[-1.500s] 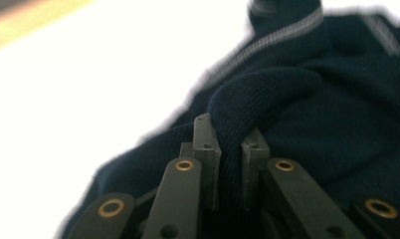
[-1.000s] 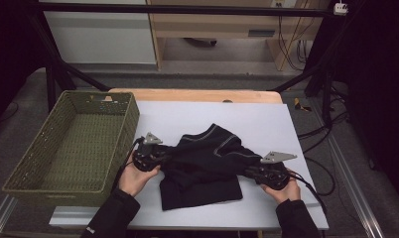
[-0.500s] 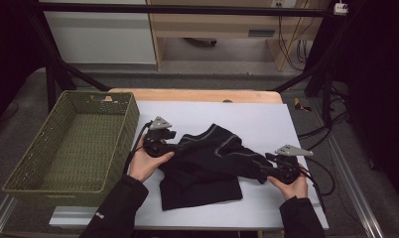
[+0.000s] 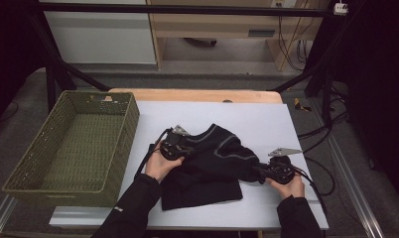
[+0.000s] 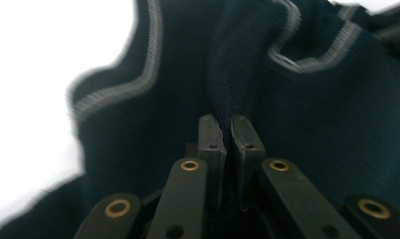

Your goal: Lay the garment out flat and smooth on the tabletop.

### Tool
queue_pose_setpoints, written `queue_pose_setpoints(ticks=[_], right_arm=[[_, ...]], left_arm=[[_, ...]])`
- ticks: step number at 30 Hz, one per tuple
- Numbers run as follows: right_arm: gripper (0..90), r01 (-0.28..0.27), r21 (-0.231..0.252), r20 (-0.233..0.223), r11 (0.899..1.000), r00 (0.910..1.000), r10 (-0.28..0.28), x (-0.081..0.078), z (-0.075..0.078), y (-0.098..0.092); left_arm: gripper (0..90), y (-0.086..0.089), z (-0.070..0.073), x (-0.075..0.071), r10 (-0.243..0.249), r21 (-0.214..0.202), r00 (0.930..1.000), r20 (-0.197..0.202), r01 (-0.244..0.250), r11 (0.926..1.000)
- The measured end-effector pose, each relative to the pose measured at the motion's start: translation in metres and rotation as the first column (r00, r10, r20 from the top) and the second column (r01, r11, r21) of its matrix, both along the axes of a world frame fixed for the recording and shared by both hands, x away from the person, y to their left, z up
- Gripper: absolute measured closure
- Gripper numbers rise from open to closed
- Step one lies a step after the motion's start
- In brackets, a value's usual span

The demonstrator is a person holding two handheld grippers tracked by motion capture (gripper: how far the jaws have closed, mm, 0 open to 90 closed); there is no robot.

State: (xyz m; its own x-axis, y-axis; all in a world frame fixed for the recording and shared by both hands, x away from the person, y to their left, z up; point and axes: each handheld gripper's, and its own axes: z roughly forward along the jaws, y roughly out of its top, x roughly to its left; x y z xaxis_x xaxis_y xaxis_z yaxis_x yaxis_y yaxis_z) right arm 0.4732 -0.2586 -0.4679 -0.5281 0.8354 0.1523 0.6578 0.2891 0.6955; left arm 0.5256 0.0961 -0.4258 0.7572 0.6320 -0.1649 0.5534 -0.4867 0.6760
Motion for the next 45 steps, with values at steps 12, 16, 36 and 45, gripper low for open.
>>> queue_pose_setpoints(ticks=[12, 16, 36, 45], right_arm=[[72.8, -0.016, -0.009, 0.039, 1.0, 0.9991, 0.016, -0.008, 0.006, 0.002], [61.2, 0.005, 0.007, 0.055, 1.0, 0.9985, -0.005, -0.009, 0.007, 0.0], [60.8, -0.005, -0.001, 0.088, 1.0, 0.9961, 0.005, -0.006, 0.006, 0.0], [82.5, -0.029, -0.017, 0.071, 0.999, 0.997, 0.03, -0.006, 0.009, 0.002]], left_arm=[[70.6, -0.003, -0.001, -0.028, -0.038, 0.001, 0.9976, 0.058, 0.038, 0.9993], [43.2, -0.001, 0.011, -0.008, 0.031, 0.02, 0.9882, 0.15, -0.034, 0.9992], [48.0, -0.007, -0.023, 0.056, 0.086, 0.164, 0.9963, 0.01, -0.086, 0.9827], [71.8, 0.004, -0.005, 0.053, 0.135, 0.123, 0.9895, 0.051, -0.14, 0.9825]])
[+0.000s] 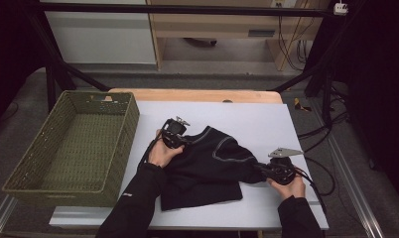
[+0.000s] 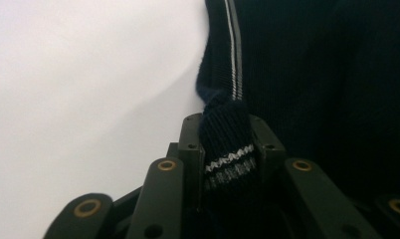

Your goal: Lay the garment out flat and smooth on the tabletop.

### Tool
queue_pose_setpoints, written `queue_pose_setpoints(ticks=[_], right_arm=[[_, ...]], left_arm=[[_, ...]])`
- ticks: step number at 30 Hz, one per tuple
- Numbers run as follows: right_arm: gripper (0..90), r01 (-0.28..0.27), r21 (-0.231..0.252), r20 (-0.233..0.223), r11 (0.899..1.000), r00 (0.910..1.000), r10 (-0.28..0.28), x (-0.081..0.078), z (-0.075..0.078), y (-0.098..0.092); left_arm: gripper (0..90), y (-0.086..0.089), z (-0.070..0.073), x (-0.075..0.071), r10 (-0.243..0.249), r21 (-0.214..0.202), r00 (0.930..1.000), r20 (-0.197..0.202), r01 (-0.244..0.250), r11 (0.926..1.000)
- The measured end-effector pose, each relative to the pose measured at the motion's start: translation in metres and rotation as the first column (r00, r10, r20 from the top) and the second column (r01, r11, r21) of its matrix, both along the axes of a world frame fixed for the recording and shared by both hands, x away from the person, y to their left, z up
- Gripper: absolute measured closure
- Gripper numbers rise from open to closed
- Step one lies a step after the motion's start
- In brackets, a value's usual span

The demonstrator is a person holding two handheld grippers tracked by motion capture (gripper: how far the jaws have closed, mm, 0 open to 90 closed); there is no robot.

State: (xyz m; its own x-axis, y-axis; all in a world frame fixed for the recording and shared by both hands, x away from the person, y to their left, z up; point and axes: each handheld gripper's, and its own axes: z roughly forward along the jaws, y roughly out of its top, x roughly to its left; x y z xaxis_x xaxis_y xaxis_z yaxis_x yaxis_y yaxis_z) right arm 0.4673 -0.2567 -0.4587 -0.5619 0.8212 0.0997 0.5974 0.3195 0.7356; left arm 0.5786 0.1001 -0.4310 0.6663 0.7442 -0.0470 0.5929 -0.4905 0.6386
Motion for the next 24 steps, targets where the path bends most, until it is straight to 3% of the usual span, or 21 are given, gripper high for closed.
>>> queue_pose_setpoints(ticks=[5, 8, 11, 13, 16, 18, 19, 21, 22, 23, 24], right_arm=[[83.0, 0.023, 0.017, 0.095, 1.0, 0.9951, -0.025, 0.002, 0.019, -0.003], [83.2, 0.035, 0.036, 0.144, 0.999, 0.9887, -0.04, 0.008, 0.032, -0.002], [83.4, 0.035, 0.065, 0.181, 0.997, 0.9825, -0.047, 0.022, 0.047, 0.003], [83.4, 0.037, 0.068, 0.194, 0.997, 0.9798, -0.049, 0.036, 0.059, 0.01], [83.4, 0.061, 0.076, 0.234, 0.995, 0.9692, -0.078, 0.064, 0.078, 0.021], [83.0, 0.093, 0.088, 0.259, 0.992, 0.9594, -0.113, 0.086, 0.089, 0.027], [81.4, 0.113, 0.08, 0.28, 0.99, 0.9509, -0.131, 0.098, 0.094, 0.029], [67.3, 0.163, 0.102, 0.298, 0.981, 0.9359, -0.187, 0.12, 0.1, 0.032], [59.7, 0.189, 0.104, 0.286, 0.977, 0.9347, -0.211, 0.127, 0.1, 0.033], [54.3, 0.217, 0.097, 0.287, 0.971, 0.9285, -0.236, 0.131, 0.099, 0.034], [52.5, 0.221, 0.102, 0.29, 0.97, 0.9263, -0.241, 0.131, 0.096, 0.035]], left_arm=[[72.9, 0.029, 0.036, -0.002, 0.072, -0.111, 0.9944, 0.077, -0.063, 0.9918], [73.4, 0.046, 0.056, -0.005, 0.112, -0.127, 0.9841, 0.138, -0.095, 0.9873], [73.5, 0.063, 0.071, -0.005, 0.165, -0.14, 0.9667, 0.196, -0.139, 0.9804], [73.5, 0.073, 0.08, -0.003, 0.201, -0.142, 0.9515, 0.233, -0.171, 0.975], [73.5, 0.088, 0.094, 0.003, 0.266, -0.185, 0.9227, 0.279, -0.221, 0.9577], [72.9, 0.098, 0.098, 0.011, 0.322, -0.256, 0.8912, 0.319, -0.246, 0.9346], [71.8, 0.101, 0.098, 0.017, 0.354, -0.29, 0.8797, 0.317, -0.266, 0.9194], [64.0, 0.103, 0.091, 0.028, 0.407, -0.333, 0.8825, 0.236, -0.32, 0.8868], [55.6, 0.102, 0.087, 0.03, 0.411, -0.331, 0.8886, 0.204, -0.332, 0.883], [45.7, 0.099, 0.081, 0.03, 0.395, -0.316, 0.8997, 0.186, -0.326, 0.8911], [42.2, 0.097, 0.076, 0.028, 0.371, -0.3, 0.9096, 0.187, -0.307, 0.9033]])
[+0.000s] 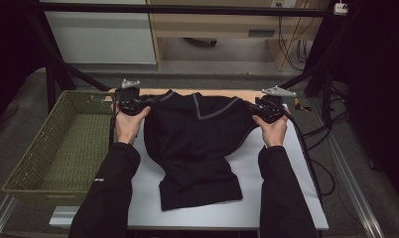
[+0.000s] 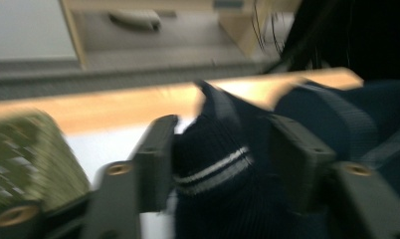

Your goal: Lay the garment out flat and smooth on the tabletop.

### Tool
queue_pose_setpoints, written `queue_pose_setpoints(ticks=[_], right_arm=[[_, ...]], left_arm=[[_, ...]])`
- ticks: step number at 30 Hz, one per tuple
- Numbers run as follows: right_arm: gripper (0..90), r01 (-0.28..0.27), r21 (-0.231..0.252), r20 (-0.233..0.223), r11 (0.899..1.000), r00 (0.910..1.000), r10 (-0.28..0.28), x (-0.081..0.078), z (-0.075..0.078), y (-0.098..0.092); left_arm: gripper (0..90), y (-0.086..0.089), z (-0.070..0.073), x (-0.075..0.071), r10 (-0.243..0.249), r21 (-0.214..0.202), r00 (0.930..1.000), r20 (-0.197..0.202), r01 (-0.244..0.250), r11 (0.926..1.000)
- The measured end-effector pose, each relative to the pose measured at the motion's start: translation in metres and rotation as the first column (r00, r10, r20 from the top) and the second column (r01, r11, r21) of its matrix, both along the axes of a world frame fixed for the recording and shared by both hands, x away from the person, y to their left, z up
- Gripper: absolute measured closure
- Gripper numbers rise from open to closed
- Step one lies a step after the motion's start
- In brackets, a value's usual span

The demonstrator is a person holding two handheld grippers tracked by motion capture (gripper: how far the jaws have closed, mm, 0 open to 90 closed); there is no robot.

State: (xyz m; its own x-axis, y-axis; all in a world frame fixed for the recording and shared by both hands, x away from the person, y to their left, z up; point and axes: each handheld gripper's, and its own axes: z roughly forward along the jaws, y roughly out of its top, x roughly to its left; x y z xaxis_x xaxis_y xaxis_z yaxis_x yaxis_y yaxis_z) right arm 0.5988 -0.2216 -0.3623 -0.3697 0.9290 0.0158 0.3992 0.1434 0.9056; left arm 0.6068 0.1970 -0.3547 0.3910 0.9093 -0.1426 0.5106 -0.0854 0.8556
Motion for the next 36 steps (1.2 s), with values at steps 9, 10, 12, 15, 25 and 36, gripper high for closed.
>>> queue_pose_setpoints(ticks=[9, 10, 12, 15, 25, 36], right_arm=[[25.1, -0.086, 0.049, -0.031, 0.995, 0.9957, 0.087, -0.049, -0.036, -0.009], [24.3, -0.091, 0.057, -0.027, 0.994, 0.9953, 0.093, -0.055, -0.04, -0.011], [19.7, -0.115, 0.07, -0.058, 0.991, 0.9912, 0.119, -0.066, -0.047, -0.016], [16.7, -0.138, 0.088, -0.071, 0.987, 0.987, 0.144, -0.082, -0.054, -0.022], [9.0, -0.207, 0.093, -0.113, 0.974, 0.9697, 0.217, -0.118, -0.065, -0.023], [7.1, -0.262, 0.098, -0.153, 0.96, 0.9493, 0.275, -0.143, -0.07, -0.01]], left_arm=[[13.8, -0.025, -0.028, -0.031, -0.149, 0.008, 0.9878, -0.044, 0.15, 0.9887], [11.6, -0.028, -0.029, -0.034, -0.167, 0.01, 0.9851, -0.043, 0.167, 0.9859], [7.7, -0.034, -0.032, -0.04, -0.2, 0.023, 0.9786, -0.048, 0.201, 0.9793], [3.4, -0.039, -0.038, -0.05, -0.255, 0.013, 0.9643, -0.072, 0.257, 0.9664], [1.6, -0.047, -0.052, -0.087, -0.335, 0.022, 0.9362, -0.107, 0.339, 0.9405], [1.5, -0.042, -0.064, -0.127, -0.394, 0.022, 0.9144, -0.091, 0.398, 0.9172]])
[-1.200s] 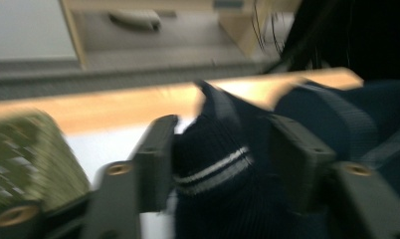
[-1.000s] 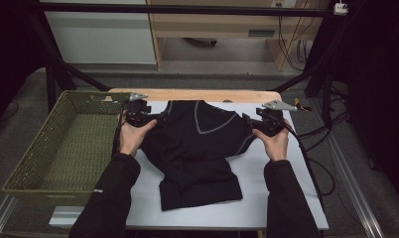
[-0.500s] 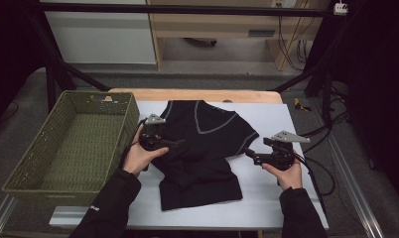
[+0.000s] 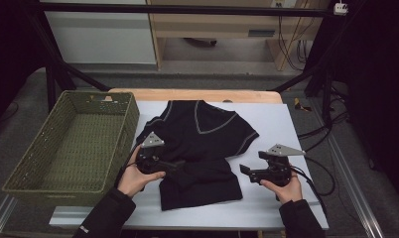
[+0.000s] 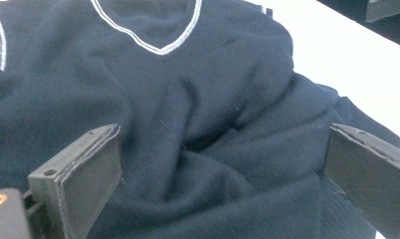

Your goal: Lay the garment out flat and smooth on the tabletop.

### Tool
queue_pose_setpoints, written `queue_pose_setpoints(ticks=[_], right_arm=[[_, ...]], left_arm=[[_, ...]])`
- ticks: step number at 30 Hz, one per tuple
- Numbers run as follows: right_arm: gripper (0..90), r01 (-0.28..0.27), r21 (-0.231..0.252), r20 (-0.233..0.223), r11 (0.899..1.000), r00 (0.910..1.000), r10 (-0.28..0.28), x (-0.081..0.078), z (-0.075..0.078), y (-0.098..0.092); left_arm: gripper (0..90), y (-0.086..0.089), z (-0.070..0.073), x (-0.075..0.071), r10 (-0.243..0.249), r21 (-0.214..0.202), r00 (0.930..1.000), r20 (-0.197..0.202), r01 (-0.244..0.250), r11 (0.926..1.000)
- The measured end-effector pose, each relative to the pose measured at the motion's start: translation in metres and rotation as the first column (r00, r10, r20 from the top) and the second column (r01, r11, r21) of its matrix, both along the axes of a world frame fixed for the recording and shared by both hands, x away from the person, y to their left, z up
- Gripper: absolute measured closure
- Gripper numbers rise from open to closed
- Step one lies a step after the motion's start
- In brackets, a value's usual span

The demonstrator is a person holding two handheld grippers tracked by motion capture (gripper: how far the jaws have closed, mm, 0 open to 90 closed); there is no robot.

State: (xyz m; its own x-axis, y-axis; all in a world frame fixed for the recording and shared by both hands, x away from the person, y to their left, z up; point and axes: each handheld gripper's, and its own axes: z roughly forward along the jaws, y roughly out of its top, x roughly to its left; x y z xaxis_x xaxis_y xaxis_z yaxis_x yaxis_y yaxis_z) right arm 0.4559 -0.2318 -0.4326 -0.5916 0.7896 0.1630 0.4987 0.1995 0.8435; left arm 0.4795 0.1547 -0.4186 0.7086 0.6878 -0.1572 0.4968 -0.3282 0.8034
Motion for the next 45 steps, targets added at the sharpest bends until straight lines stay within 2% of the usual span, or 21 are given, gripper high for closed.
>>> queue_pose_setpoints(ticks=[4, 8, 12, 17, 19, 22, 26, 29, 32, 33, 34, 35, 39, 45], right_arm=[[8.8, -0.02, -0.023, -0.01, 1.0, 0.9997, 0.02, -0.007, -0.002, 0.002], [12.4, -0.043, -0.063, -0.016, 0.997, 0.999, 0.042, -0.012, -0.005, 0.005], [14.5, -0.072, -0.071, -0.036, 0.995, 0.997, 0.069, -0.017, -0.009, 0.011], [24.7, -0.108, -0.087, -0.056, 0.99, 0.9931, 0.104, -0.022, -0.016, 0.018], [27.2, -0.109, -0.099, -0.071, 0.989, 0.9922, 0.102, -0.021, -0.02, 0.021], [30.5, -0.12, -0.116, -0.098, 0.986, 0.9892, 0.109, -0.019, -0.026, 0.026], [32.3, -0.124, -0.139, -0.117, 0.983, 0.9873, 0.108, -0.016, -0.034, 0.031], [33.0, -0.118, -0.152, -0.119, 0.981, 0.9878, 0.101, -0.015, -0.037, 0.033], [34.6, -0.114, -0.154, -0.114, 0.981, 0.9888, 0.097, -0.015, -0.038, 0.034], [39.7, -0.118, -0.161, -0.11, 0.98, 0.9888, 0.101, -0.015, -0.039, 0.034], [45.7, -0.137, -0.16, -0.129, 0.978, 0.9847, 0.117, -0.015, -0.039, 0.034], [44.4, -0.143, -0.152, -0.149, 0.978, 0.9815, 0.12, -0.015, -0.04, 0.035], [50.5, -0.166, -0.156, -0.146, 0.974, 0.9789, 0.143, -0.014, -0.044, 0.038], [54.6, -0.149, -0.147, -0.124, 0.978, 0.9837, 0.131, -0.012, -0.045, 0.039]], left_arm=[[1.5, 0.004, -0.006, -0.014, -0.012, -0.008, 0.9999, -0.006, 0.012, 0.9999], [1.3, 0.008, -0.012, -0.028, -0.017, 0.011, 0.9999, -0.002, 0.017, 0.9998], [1.3, 0.011, -0.022, -0.039, -0.005, 0.029, 1.0, -0.002, 0.005, 0.9996], [3.0, 0.014, -0.035, -0.051, 0.009, 0.041, 0.9995, -0.03, -0.008, 0.9991], [4.8, 0.015, -0.039, -0.052, 0.006, 0.043, 0.9991, -0.042, -0.004, 0.999], [10.5, 0.014, -0.044, -0.054, 0.022, 0.093, 0.9994, -0.027, -0.019, 0.9955], [17.5, 0.013, -0.049, -0.054, 0.025, 0.101, 0.9986, -0.048, -0.02, 0.9947], [25.7, 0.012, -0.05, -0.055, 0.013, 0.089, 0.998, -0.062, -0.008, 0.996], [27.3, 0.007, -0.052, -0.058, 0.007, 0.11, 0.9978, -0.065, 0.0, 0.994], [28.0, 0.005, -0.052, -0.059, 0.006, 0.115, 0.9976, -0.069, 0.001, 0.9934], [28.2, 0.004, -0.053, -0.059, 0.012, 0.123, 0.9976, -0.068, -0.003, 0.9924], [28.2, 0.003, -0.053, -0.06, 0.017, 0.127, 0.9974, -0.07, -0.008, 0.9918], [29.3, -0.001, -0.055, -0.061, 0.038, 0.137, 0.996, -0.081, -0.026, 0.9902], [32.7, -0.008, -0.056, -0.063, 0.07, 0.177, 0.9941, -0.082, -0.055, 0.9827]])
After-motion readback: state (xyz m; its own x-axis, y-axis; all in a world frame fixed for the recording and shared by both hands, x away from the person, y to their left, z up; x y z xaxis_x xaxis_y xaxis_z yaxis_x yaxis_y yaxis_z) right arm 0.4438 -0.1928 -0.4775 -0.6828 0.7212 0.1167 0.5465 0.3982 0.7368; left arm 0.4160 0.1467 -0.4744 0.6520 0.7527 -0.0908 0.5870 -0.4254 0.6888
